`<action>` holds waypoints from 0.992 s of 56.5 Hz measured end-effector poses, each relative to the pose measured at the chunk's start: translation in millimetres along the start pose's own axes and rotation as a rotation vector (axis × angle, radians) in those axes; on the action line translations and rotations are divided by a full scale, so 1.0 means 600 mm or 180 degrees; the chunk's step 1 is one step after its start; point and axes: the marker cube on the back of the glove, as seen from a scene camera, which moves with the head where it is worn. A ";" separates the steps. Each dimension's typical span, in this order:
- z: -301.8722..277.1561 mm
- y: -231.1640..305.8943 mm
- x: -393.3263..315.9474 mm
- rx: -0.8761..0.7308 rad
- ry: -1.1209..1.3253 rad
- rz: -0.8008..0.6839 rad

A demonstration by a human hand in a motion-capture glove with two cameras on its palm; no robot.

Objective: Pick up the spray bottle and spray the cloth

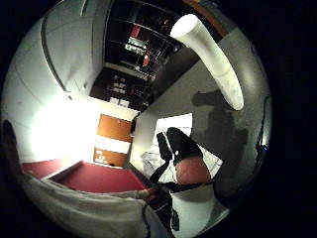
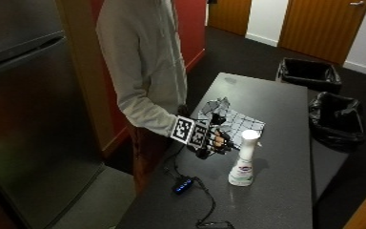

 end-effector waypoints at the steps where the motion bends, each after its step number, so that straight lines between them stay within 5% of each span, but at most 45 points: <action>1: 0.003 -0.003 0.002 0.0002 -0.0058 0.0032; 38: 0.130 -0.160 0.017 0.0300 -0.1278 0.0725; 56: 0.174 -0.234 -0.003 -0.0062 -0.0929 0.0707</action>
